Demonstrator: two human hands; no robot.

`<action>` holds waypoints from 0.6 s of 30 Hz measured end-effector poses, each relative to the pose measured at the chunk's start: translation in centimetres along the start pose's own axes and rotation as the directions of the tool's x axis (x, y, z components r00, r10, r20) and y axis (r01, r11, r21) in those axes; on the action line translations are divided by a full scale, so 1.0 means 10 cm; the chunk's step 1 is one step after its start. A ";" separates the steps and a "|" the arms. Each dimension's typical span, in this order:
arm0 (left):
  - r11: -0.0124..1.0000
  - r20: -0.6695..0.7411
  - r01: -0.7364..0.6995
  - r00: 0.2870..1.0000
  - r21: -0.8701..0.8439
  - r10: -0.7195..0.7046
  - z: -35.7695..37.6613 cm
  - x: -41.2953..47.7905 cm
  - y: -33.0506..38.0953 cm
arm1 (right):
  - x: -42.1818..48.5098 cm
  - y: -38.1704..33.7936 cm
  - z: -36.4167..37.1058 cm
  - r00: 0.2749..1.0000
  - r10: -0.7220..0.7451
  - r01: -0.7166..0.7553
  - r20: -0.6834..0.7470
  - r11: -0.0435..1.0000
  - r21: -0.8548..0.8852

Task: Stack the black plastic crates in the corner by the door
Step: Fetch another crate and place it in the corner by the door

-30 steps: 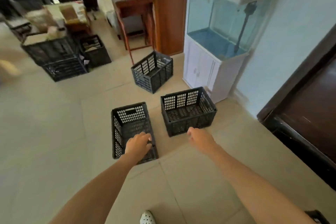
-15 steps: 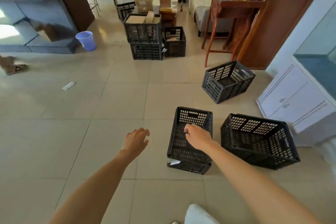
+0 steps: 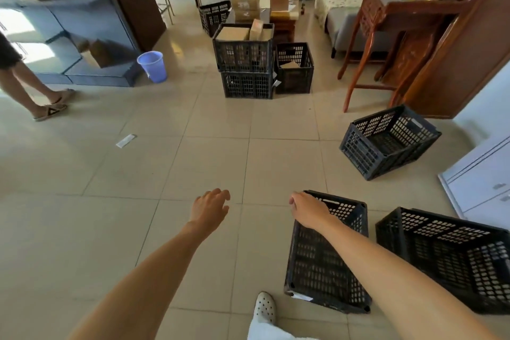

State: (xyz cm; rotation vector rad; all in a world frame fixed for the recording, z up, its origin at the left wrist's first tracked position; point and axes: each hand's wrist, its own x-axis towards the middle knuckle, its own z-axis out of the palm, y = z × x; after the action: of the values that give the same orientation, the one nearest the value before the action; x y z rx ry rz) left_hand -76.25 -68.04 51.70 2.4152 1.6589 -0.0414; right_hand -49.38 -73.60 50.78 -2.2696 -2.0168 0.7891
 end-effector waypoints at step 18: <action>0.983 0.046 -0.183 0.982 0.014 0.182 -0.57 3.41 -0.49 | 2.68 0.13 -1.06 0.985 0.166 -0.165 -0.046 0.986 0.017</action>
State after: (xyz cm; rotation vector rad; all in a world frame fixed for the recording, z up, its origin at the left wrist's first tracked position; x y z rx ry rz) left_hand -68.92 -33.93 51.69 2.5497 1.4176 -0.0821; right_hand -43.06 -45.50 49.96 -2.4483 -1.8164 0.7470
